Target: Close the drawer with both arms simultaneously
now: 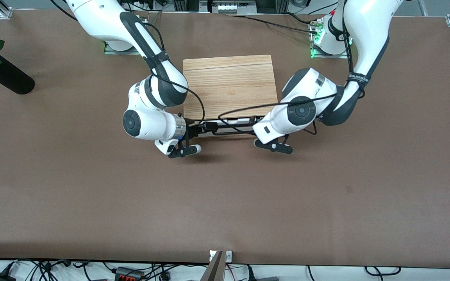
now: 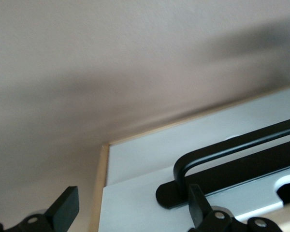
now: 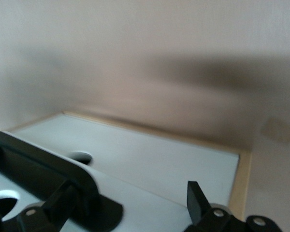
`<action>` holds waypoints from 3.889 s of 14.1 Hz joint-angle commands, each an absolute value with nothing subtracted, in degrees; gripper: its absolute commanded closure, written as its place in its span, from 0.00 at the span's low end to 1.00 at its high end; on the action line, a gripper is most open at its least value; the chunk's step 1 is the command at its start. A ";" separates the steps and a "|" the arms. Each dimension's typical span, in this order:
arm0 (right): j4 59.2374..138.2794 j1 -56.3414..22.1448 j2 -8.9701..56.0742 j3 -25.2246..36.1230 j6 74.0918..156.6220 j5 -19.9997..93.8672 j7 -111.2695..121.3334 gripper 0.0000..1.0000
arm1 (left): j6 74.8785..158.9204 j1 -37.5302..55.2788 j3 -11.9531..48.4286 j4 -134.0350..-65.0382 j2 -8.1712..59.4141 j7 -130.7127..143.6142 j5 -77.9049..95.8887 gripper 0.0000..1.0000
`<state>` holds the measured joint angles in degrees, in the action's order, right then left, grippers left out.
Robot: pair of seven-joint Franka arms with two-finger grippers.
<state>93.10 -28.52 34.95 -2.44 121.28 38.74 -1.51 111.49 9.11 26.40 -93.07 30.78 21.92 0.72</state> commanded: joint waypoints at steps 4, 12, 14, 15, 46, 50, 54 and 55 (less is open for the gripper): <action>94.92 -27.69 34.72 -2.02 115.05 38.41 -1.05 0.00 | 111.45 7.47 28.83 -95.45 28.56 23.82 0.53 0.00; 92.47 -27.51 34.54 -1.93 115.05 38.41 -1.14 0.00 | 111.45 6.86 22.86 -86.76 28.65 23.29 0.44 0.00; 92.20 -27.33 32.79 -1.15 115.05 36.93 -1.23 0.00 | 111.27 6.77 21.45 -86.22 27.43 23.38 0.44 0.00; 92.11 -27.33 31.74 -0.27 115.05 34.65 -1.40 0.00 | 111.18 6.77 20.49 -86.22 26.73 23.38 0.44 0.00; 101.61 3.52 -5.54 -4.75 91.41 -1.76 -1.06 0.00 | 91.50 -0.70 10.90 -92.64 2.90 8.26 -0.35 0.00; 97.47 2.20 -2.37 -3.52 91.32 -1.32 -2.45 0.00 | 91.23 -0.62 10.90 -92.64 2.90 8.70 -0.44 0.00; 97.38 2.55 -1.93 -3.34 91.14 -0.35 -2.55 0.00 | 91.14 -0.62 10.90 -92.55 2.90 8.70 -0.44 0.00; 97.30 2.46 -1.85 -3.34 91.14 -0.35 -2.55 0.00 | 91.06 -0.62 10.90 -92.37 2.90 8.70 -0.44 0.00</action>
